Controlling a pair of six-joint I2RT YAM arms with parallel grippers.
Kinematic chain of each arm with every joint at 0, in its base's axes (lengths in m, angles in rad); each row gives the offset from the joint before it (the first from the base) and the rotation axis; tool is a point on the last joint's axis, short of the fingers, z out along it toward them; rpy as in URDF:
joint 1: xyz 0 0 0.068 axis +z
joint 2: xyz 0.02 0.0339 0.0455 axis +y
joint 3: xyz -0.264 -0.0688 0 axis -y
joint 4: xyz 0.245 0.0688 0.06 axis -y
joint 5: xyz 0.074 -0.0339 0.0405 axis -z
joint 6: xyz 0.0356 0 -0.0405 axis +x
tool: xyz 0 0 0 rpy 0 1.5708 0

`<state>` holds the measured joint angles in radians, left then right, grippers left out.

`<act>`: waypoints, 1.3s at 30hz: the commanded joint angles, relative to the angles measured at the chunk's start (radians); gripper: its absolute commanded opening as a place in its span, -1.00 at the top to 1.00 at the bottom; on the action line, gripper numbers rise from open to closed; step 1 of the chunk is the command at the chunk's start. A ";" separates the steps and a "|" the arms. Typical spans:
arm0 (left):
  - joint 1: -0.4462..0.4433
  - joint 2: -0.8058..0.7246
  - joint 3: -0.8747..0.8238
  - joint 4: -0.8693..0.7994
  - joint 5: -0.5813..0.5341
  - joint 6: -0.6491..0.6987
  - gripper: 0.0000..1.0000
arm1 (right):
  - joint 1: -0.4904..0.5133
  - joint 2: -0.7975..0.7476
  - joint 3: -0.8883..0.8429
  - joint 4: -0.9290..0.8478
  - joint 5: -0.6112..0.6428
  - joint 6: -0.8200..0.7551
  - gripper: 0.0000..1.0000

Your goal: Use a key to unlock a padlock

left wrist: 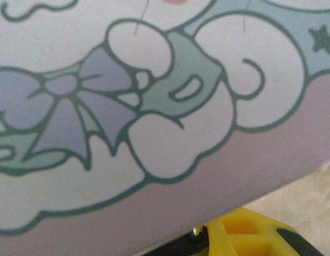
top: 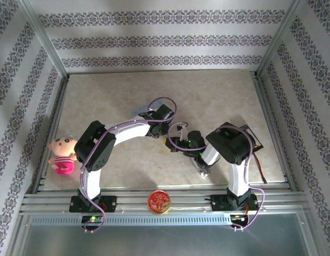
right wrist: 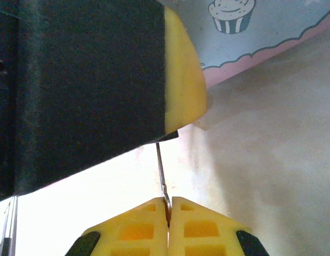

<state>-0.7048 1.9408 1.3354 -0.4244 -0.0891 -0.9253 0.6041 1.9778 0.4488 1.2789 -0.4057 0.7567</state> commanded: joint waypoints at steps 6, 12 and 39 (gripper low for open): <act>0.005 -0.007 -0.025 0.015 0.029 -0.012 0.61 | -0.012 -0.003 -0.007 0.106 -0.009 0.001 1.00; 0.013 -0.021 -0.035 0.024 0.032 -0.014 0.65 | -0.013 -0.009 -0.016 0.107 -0.017 -0.005 1.00; 0.022 -0.045 -0.068 0.127 0.143 -0.075 0.65 | -0.003 0.001 0.026 0.108 -0.026 0.025 1.00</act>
<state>-0.6781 1.9232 1.2736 -0.3454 -0.0105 -0.9607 0.5846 1.9778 0.4385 1.2980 -0.4347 0.7834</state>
